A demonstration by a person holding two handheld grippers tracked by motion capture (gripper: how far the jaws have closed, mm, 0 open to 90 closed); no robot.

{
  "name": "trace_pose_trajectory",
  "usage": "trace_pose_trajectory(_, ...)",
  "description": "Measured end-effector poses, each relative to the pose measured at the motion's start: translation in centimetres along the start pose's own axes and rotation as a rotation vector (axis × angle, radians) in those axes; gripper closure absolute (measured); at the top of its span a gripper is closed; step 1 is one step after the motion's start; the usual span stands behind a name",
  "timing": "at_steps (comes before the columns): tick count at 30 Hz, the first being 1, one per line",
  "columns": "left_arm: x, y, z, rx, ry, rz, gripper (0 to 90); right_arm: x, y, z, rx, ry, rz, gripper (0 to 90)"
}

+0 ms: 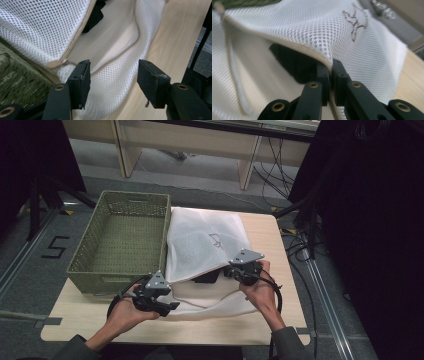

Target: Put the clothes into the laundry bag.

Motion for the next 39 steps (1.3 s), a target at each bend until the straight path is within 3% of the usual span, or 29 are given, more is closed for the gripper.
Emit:
trace_pose_trajectory(1,0.0,0.0,-0.2,-0.001,-0.007,-0.014,45.3,0.1,-0.4,0.0,-0.02,-0.026,0.002,87.1)
trace_pose_trajectory(3,0.2,0.1,-0.6,0.005,-0.016,0.01,45.5,0.5,-1.0,-0.7,-0.046,-0.062,0.02,87.2)
trace_pose_trajectory(5,0.3,0.0,-0.9,0.005,-0.031,-0.018,46.9,0.9,-1.7,-1.6,-0.069,-0.096,0.023,87.4)
trace_pose_trajectory(7,0.5,0.1,-1.2,0.007,-0.038,-0.001,47.3,1.5,-2.3,-2.7,-0.119,-0.165,0.026,87.4)
trace_pose_trajectory(8,0.6,-0.1,-1.2,0.001,-0.046,-0.015,47.4,1.8,-2.6,-3.4,-0.138,-0.182,0.035,87.5)
trace_pose_trajectory(9,0.7,0.0,-1.3,0.005,-0.044,0.007,47.6,2.2,-2.7,-4.2,-0.158,-0.199,0.051,87.5)
trace_pose_trajectory(10,0.7,-0.1,-1.2,0.003,-0.049,0.001,47.6,2.5,-3.0,-4.7,-0.179,-0.25,0.062,87.5)
trace_pose_trajectory(12,0.8,-0.2,-1.2,0.001,-0.041,0.011,47.5,3.1,-3.3,-5.9,-0.197,-0.294,0.076,87.5)
trace_pose_trajectory(13,0.7,-0.4,-1.2,-0.003,-0.041,-0.01,47.4,3.3,-3.4,-6.3,-0.208,-0.31,0.068,87.6)
trace_pose_trajectory(16,0.8,-0.4,-1.3,-0.003,-0.048,0.001,47.1,3.6,-3.5,-6.9,-0.214,-0.35,0.053,87.5)
trace_pose_trajectory(18,1.0,-0.5,-1.4,-0.006,-0.057,0.013,46.6,3.7,-3.3,-6.9,-0.23,-0.341,0.051,85.1)
trace_pose_trajectory(21,1.1,-0.6,-1.4,-0.013,-0.064,-0.008,46.0,3.8,-3.3,-5.8,-0.247,-0.313,0.017,73.2)
trace_pose_trajectory(22,1.2,-0.6,-1.4,-0.015,-0.063,-0.006,45.7,3.7,-3.2,-5.3,-0.246,-0.29,0.029,72.0)
trace_pose_trajectory(23,1.2,-0.6,-1.4,-0.018,-0.063,0.007,45.1,3.7,-3.1,-4.7,-0.234,-0.252,0.042,70.4)
trace_pose_trajectory(24,1.2,-0.6,-1.5,-0.012,-0.059,0.019,44.6,3.6,-3.3,-3.9,-0.228,-0.248,0.004,68.8)
trace_pose_trajectory(26,1.2,-0.8,-1.3,-0.02,-0.06,0.0,44.1,3.7,-3.5,-2.9,-0.196,-0.194,-0.014,67.1)
trace_pose_trajectory(30,1.2,-0.7,-1.2,-0.017,-0.056,0.006,43.8,3.6,-3.5,-2.6,-0.156,-0.134,0.097,66.6)
trace_pose_trajectory(32,1.4,-0.7,-1.1,-0.015,-0.052,0.008,43.8,3.3,-4.3,-2.4,-0.177,-0.124,0.052,64.9)
trace_pose_trajectory(34,1.5,-0.8,-1.1,-0.012,-0.053,0.021,43.8,3.1,-4.4,-2.3,-0.167,-0.106,0.091,68.9)
trace_pose_trajectory(35,1.6,-0.8,-1.0,-0.013,-0.058,0.02,43.9,3.0,-4.6,-2.2,-0.162,-0.111,0.111,77.1)
trace_pose_trajectory(36,1.7,-0.9,-1.0,-0.024,-0.056,0.009,44.3,2.9,-4.7,-2.2,-0.163,-0.12,0.133,83.3)
trace_pose_trajectory(37,1.8,-0.9,-0.9,-0.013,-0.065,0.003,45.2,2.9,-4.9,-2.3,-0.146,-0.139,0.132,86.3)
trace_pose_trajectory(38,1.8,-1.0,-0.9,-0.019,-0.061,-0.002,46.2,3.0,-4.8,-2.6,-0.158,-0.161,0.154,87.3)
trace_pose_trajectory(39,1.9,-0.8,-1.0,-0.015,-0.059,0.022,46.3,3.1,-4.8,-3.0,-0.163,-0.175,0.169,88.2)
Point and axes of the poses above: each handheld gripper's, and its own axes: z roughly backward along the jaws, x roughly out of its underside, y roughly to its right, the point moved 1 cm from there along -z, roughly forward along the jaws, and after that the axes turned 7 degrees about -y, right-handed, at the moved point
